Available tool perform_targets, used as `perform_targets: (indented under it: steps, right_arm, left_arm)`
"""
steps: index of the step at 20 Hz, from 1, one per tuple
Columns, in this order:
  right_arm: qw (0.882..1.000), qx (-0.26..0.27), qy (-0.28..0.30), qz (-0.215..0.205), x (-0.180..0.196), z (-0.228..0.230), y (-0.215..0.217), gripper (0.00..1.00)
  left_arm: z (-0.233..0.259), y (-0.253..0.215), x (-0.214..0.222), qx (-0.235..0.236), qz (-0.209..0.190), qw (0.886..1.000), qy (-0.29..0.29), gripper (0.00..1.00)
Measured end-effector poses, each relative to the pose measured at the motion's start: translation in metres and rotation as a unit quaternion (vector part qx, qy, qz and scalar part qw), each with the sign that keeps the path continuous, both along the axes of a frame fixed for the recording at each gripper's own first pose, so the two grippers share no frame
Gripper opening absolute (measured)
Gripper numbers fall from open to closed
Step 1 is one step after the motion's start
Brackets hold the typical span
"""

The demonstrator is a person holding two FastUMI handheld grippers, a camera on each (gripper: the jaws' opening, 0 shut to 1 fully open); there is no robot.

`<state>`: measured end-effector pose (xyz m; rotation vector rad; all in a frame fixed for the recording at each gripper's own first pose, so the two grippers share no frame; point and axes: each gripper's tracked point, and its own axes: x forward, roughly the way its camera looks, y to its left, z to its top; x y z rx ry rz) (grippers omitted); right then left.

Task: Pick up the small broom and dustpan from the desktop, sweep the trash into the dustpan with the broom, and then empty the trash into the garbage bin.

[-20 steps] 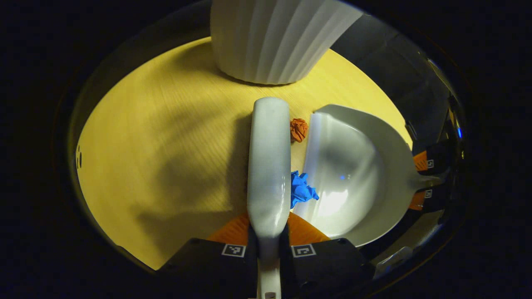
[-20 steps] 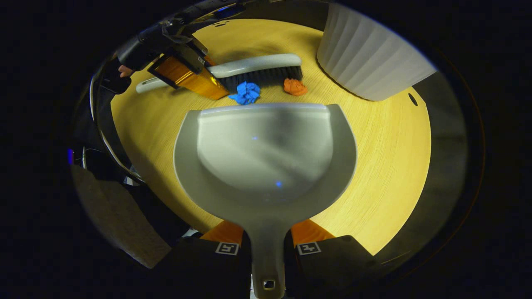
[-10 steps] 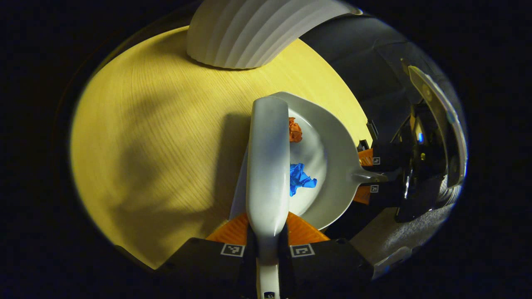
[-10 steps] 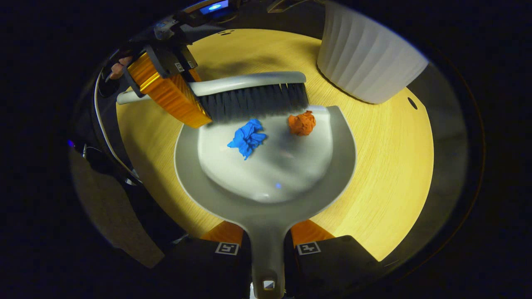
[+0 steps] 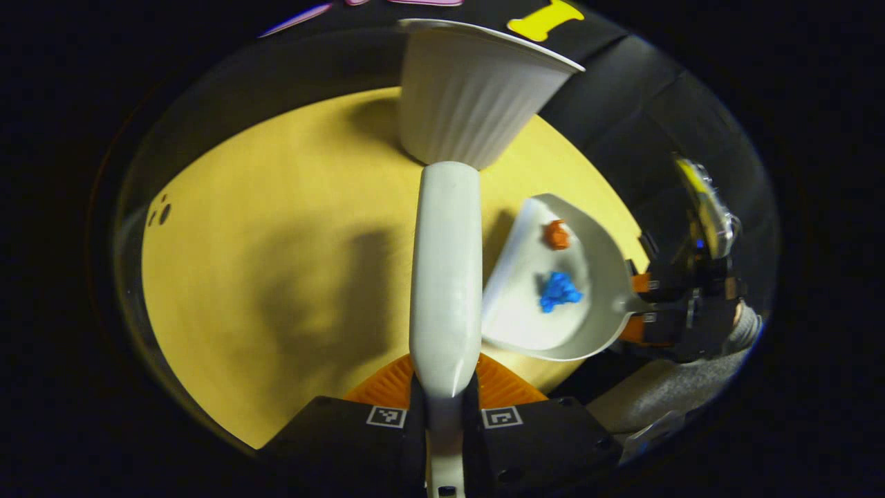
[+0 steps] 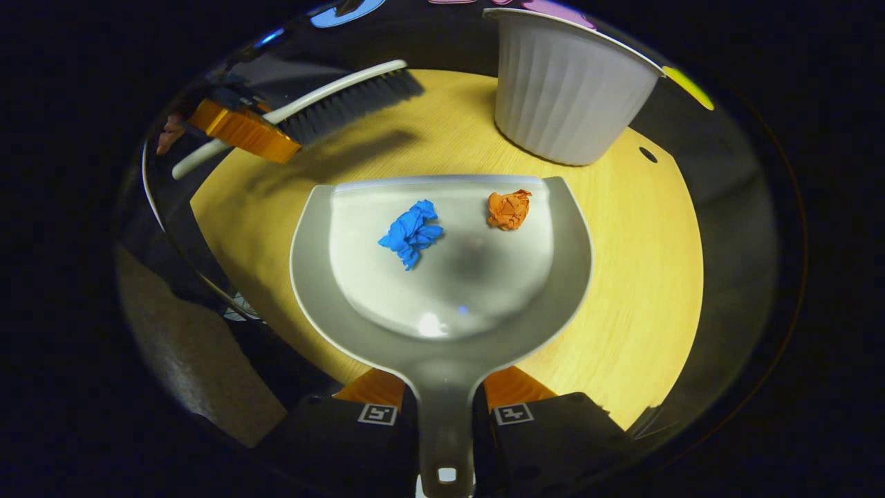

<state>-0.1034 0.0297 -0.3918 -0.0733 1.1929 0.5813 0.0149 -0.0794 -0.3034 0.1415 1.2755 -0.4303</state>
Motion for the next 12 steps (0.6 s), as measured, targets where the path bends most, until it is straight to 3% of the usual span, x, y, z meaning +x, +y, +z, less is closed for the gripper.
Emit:
perform_targets:
  steps: [3,7,12]
  right_arm:
    - [1.0,0.001,-0.014,-0.015,0.002,0.025,-0.008,0.35]
    - [0.999,-0.004,-0.021,-0.038,0.002,0.082,-0.025,0.36]
    - [0.995,0.01,-0.034,-0.095,0.049,0.159,-0.053,0.39]
  left_arm:
    - [-0.013,0.026,-0.006,0.028,0.028,0.999,-0.008,0.24]
    - [-0.035,0.053,-0.027,0.032,0.05,0.998,0.002,0.25]
    - [-0.047,0.074,-0.049,0.032,0.059,0.998,0.009,0.25]
